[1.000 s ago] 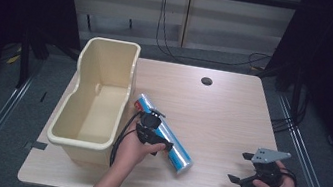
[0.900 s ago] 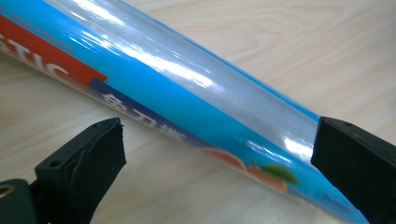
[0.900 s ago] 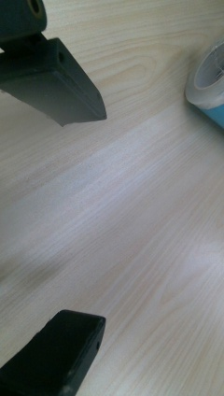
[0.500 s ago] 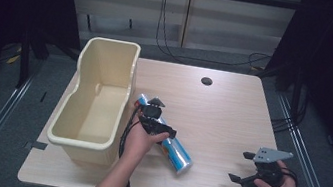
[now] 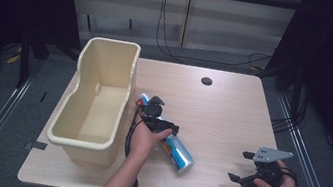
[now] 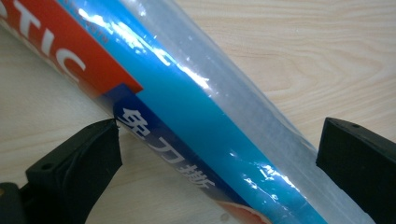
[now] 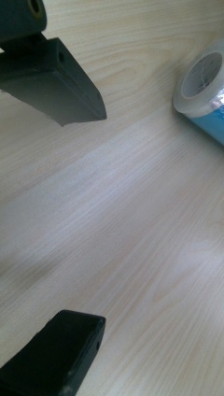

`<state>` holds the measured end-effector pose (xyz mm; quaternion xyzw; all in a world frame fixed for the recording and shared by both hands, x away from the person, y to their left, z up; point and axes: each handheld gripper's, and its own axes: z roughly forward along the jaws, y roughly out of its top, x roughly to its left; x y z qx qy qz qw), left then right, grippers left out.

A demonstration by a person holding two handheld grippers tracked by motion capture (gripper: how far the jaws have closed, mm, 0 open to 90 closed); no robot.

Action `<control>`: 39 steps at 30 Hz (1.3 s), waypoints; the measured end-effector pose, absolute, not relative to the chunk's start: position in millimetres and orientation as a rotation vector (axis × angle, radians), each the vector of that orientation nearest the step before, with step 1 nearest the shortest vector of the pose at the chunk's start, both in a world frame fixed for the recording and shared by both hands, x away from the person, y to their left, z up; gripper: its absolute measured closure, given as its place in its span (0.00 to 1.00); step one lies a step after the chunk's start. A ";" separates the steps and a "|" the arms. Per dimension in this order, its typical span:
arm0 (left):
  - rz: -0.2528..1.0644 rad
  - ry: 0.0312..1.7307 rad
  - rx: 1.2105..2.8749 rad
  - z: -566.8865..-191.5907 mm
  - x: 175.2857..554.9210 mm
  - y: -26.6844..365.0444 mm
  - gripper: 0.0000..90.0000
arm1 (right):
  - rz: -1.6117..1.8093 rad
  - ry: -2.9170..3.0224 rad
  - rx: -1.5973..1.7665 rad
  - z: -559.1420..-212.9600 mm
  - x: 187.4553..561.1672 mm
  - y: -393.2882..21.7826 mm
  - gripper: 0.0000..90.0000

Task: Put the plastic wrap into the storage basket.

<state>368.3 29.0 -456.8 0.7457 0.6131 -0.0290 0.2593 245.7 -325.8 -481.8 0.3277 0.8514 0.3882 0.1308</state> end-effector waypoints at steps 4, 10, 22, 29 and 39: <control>-0.085 1.664 2.006 -459.0 369.6 28.7 0.00 | 1.129 2.473 0.947 -481.9 245.9 -326.3 0.03; -0.132 1.704 1.949 -464.0 371.7 25.8 0.00 | 1.133 2.469 0.953 -481.7 246.2 -325.8 0.03; -0.144 1.714 1.992 -462.9 377.8 20.7 0.00 | 1.143 2.468 0.947 -481.6 246.5 -328.1 0.03; -0.148 1.660 2.076 -459.8 381.9 21.7 0.00 | 1.145 2.464 0.957 -481.9 246.4 -330.4 0.03; -0.111 1.653 2.083 -456.6 380.1 23.7 0.04 | 1.186 2.437 0.993 -481.7 247.5 -335.3 0.03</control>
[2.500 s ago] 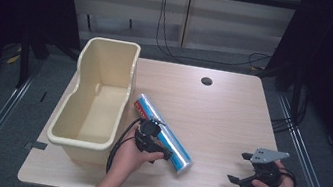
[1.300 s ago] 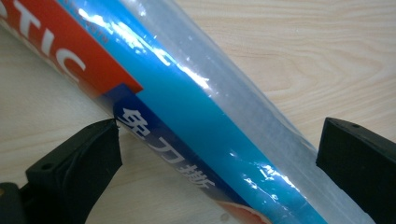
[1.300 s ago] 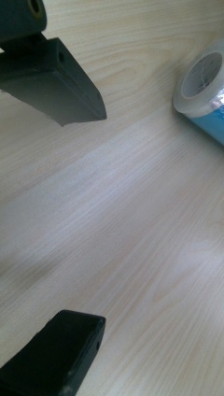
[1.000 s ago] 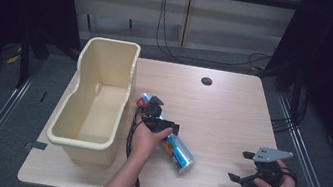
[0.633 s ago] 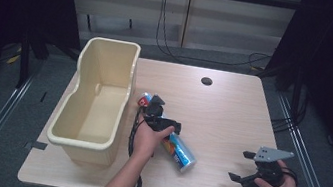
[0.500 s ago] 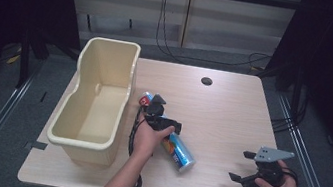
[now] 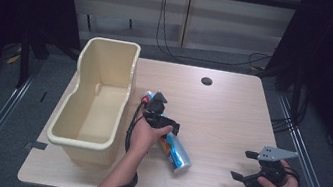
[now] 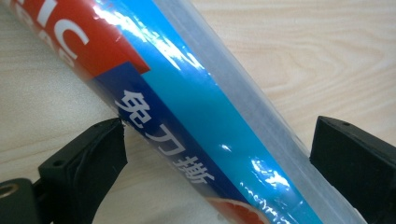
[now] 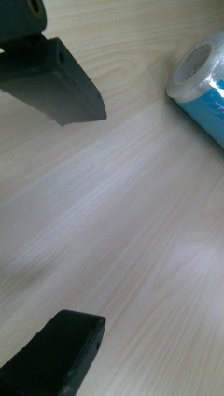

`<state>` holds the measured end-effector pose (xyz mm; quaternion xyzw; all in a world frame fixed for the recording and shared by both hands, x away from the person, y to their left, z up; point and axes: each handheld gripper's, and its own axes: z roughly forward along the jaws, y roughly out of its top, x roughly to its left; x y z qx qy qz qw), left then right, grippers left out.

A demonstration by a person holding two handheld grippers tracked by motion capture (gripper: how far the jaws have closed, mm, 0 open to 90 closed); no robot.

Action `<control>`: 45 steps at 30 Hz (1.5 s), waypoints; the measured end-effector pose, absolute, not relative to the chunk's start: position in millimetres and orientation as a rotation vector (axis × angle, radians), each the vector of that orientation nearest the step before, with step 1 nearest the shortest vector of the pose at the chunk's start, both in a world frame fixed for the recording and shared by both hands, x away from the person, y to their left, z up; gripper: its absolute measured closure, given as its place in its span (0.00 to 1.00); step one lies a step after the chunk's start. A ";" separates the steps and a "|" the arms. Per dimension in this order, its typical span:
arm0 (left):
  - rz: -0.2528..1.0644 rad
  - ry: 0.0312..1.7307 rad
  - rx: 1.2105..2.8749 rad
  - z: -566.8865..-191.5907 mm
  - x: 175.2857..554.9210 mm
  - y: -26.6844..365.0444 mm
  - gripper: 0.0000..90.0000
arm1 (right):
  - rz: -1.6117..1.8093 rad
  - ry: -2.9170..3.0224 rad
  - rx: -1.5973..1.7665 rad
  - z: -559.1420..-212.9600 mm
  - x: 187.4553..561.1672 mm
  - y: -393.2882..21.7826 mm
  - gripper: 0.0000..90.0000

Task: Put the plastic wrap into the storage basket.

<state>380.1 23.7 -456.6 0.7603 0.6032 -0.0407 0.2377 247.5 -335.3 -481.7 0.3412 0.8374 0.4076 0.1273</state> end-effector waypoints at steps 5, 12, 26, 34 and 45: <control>-0.138 1.713 2.001 -471.7 375.7 15.5 0.03 | 1.202 2.431 0.992 -480.9 247.1 -334.2 0.03; -0.102 1.698 2.170 -472.5 376.9 10.6 0.04 | 1.196 2.426 0.990 -481.1 246.2 -336.7 0.03; -0.035 1.576 2.398 -461.3 376.9 25.4 0.25 | 1.198 2.433 0.981 -480.9 247.4 -334.2 0.03; 0.029 1.547 2.355 -467.0 376.5 22.0 0.23 | 1.190 2.433 0.986 -481.0 247.1 -333.7 0.03; 0.013 1.641 2.319 -471.8 378.9 14.6 0.28 | 1.198 2.427 0.989 -480.7 247.2 -335.5 0.03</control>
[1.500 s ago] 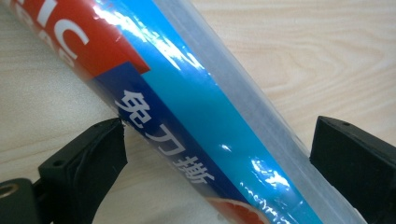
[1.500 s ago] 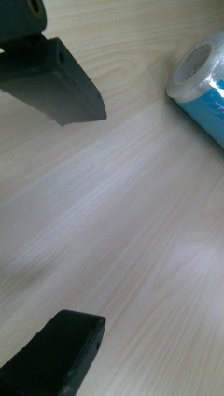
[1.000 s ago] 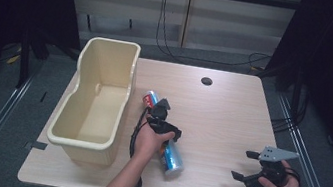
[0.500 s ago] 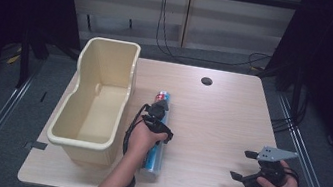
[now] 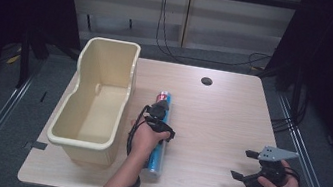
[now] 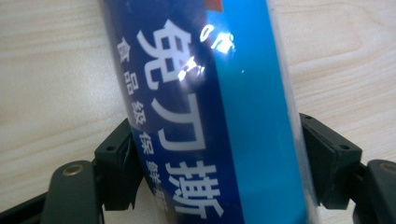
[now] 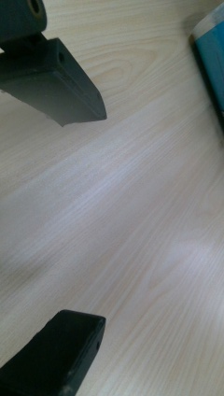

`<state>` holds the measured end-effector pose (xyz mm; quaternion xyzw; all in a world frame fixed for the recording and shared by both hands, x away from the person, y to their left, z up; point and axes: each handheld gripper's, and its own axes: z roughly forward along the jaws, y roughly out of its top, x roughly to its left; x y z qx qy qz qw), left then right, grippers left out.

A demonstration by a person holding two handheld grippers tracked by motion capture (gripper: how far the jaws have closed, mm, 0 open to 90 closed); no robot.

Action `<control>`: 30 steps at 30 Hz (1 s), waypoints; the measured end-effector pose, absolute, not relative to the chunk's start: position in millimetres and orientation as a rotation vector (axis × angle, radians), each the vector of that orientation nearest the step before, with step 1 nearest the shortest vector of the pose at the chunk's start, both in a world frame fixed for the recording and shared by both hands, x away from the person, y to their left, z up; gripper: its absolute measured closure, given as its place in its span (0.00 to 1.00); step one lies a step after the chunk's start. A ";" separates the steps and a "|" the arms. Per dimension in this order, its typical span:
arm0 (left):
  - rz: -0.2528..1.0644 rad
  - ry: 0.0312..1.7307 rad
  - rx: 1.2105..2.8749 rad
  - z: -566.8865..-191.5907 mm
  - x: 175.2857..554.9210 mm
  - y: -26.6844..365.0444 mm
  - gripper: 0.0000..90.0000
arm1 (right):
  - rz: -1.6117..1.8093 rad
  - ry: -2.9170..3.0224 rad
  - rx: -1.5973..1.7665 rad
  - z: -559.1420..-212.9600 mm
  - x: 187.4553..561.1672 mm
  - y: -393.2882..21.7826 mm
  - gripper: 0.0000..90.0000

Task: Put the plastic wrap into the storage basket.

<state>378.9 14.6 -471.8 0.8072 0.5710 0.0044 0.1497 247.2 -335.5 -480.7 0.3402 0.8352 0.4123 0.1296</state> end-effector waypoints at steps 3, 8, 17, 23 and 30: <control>-0.027 1.673 2.319 -470.2 380.1 15.7 0.30 | 1.199 2.428 0.984 -481.2 248.1 -335.4 0.03; -0.036 1.628 2.415 -463.6 378.7 13.1 0.33 | 1.199 2.427 0.988 -480.9 247.6 -334.8 0.03; -0.064 1.580 2.471 -440.9 377.5 6.6 0.36 | 1.211 2.414 0.990 -479.7 246.8 -336.7 0.03; -0.071 1.555 2.483 -419.6 376.8 7.3 0.36 | 1.216 2.419 0.980 -479.7 247.6 -337.4 0.03; -0.095 1.535 2.491 -409.6 377.2 6.2 0.36 | 1.222 2.413 0.981 -478.8 247.3 -337.3 0.03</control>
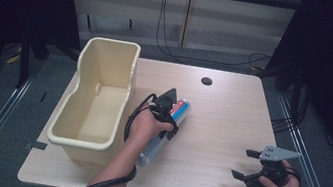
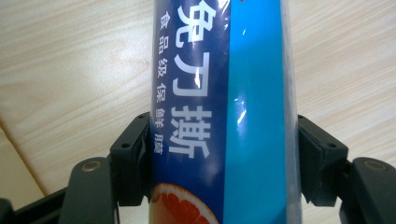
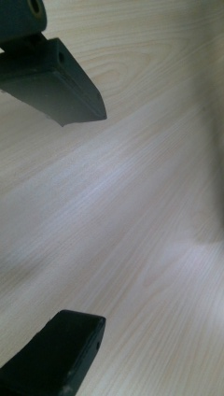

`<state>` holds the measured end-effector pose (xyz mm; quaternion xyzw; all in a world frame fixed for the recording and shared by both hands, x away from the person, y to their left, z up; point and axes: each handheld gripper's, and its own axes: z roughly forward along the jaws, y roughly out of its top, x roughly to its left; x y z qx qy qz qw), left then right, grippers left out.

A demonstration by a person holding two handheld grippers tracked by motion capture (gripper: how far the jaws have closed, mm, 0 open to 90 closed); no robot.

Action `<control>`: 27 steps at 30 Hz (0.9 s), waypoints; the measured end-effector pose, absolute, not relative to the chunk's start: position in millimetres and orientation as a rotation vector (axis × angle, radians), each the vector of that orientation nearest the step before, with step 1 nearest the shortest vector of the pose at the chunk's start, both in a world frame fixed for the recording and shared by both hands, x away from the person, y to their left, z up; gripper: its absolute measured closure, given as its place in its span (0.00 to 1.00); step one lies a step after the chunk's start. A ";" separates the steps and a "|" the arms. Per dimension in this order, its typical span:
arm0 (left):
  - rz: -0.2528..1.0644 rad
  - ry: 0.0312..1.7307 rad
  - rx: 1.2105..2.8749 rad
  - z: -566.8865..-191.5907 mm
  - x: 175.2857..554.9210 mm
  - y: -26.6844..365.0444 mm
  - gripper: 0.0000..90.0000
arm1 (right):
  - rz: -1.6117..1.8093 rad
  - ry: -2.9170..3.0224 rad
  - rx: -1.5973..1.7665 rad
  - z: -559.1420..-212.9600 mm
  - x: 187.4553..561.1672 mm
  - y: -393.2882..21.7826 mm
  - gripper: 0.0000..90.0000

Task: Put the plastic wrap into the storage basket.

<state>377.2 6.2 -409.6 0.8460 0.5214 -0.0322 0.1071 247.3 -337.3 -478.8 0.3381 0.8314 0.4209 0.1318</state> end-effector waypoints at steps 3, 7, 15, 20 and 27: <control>-0.074 1.532 2.507 -422.3 373.7 4.7 0.36 | 1.222 2.409 0.982 -478.6 247.0 -337.3 0.03; -0.086 1.528 2.510 -435.6 371.6 7.1 0.36 | 1.221 2.414 0.981 -479.2 246.8 -337.6 0.03; -0.075 1.524 2.520 -458.1 367.0 5.9 0.35 | 1.221 2.415 0.974 -479.3 246.8 -336.3 0.03; -0.050 1.510 2.492 -458.7 368.6 5.8 0.34 | 1.219 2.415 0.978 -480.1 246.8 -336.0 0.03; 0.013 1.481 2.478 -466.7 376.2 -1.1 0.32 | 1.213 2.416 0.973 -479.8 246.2 -335.0 0.03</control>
